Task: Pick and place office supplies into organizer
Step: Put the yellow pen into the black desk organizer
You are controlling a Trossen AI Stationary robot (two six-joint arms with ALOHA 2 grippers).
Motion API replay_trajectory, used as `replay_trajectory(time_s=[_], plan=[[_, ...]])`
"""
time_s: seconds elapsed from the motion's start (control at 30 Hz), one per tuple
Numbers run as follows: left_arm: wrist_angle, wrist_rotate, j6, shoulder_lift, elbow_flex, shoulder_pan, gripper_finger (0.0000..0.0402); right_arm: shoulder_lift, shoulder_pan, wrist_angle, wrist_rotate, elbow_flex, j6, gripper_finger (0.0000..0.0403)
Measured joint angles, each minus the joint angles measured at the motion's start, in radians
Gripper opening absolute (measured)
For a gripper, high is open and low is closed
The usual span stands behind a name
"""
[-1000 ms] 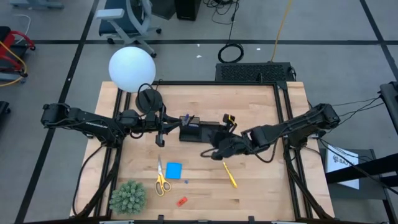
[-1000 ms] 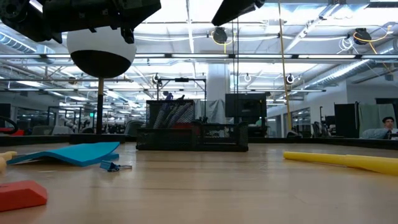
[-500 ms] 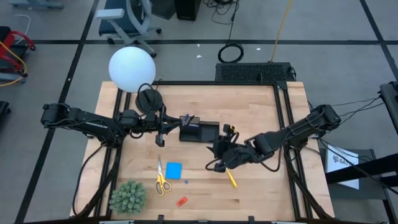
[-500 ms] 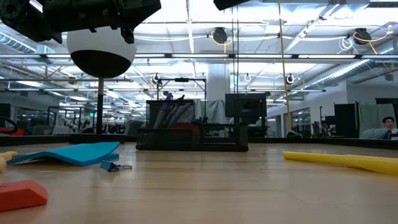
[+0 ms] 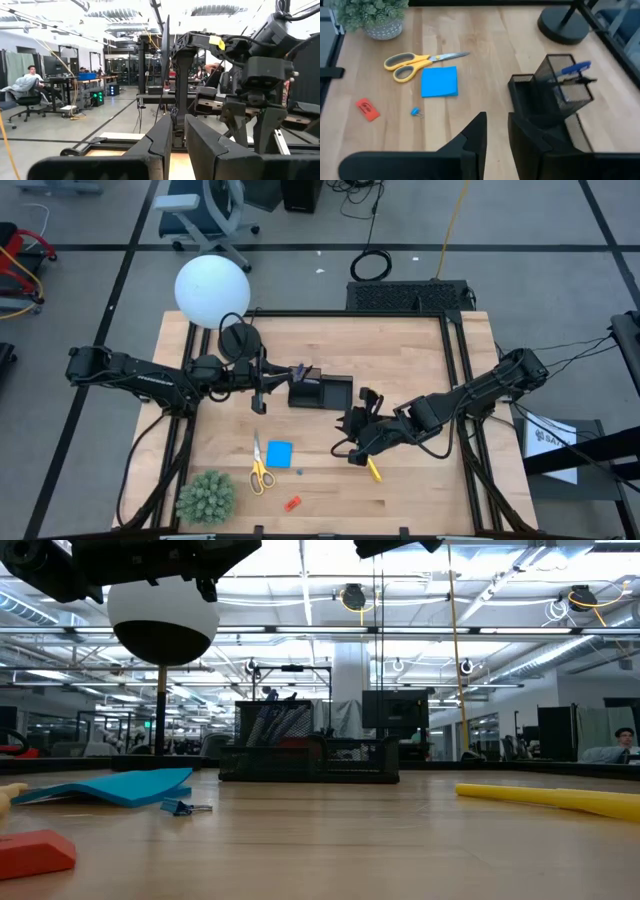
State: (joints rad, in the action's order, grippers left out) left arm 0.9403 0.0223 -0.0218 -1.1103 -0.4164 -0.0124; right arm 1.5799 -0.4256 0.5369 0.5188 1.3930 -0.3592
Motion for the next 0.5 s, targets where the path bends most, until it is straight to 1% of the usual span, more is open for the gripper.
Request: replay_trajectory(time_s=[0.2, 0.3, 0.43, 0.5], plan=[[-0.003, -0.004, 0.011, 0.0, 0.0, 0.003, 0.0063, 0.0, -0.039, 0.017, -0.004, 0.0, -0.156, 0.0061], [-0.003, -0.045, 0.033, 0.0, 0.0, 0.009, 0.0063, 0.0, -0.063, 0.013, -0.029, 0.0, -0.142, 0.0063], [-0.003, -0.115, 0.074, 0.0, 0.0, 0.021, 0.0063, 0.0, -0.084, 0.013, -0.031, 0.0, -0.119, 0.0065], [-0.003, -0.14, 0.087, 0.0, 0.0, 0.03, 0.0063, 0.0, -0.092, 0.013, -0.031, 0.0, -0.153, 0.0064]])
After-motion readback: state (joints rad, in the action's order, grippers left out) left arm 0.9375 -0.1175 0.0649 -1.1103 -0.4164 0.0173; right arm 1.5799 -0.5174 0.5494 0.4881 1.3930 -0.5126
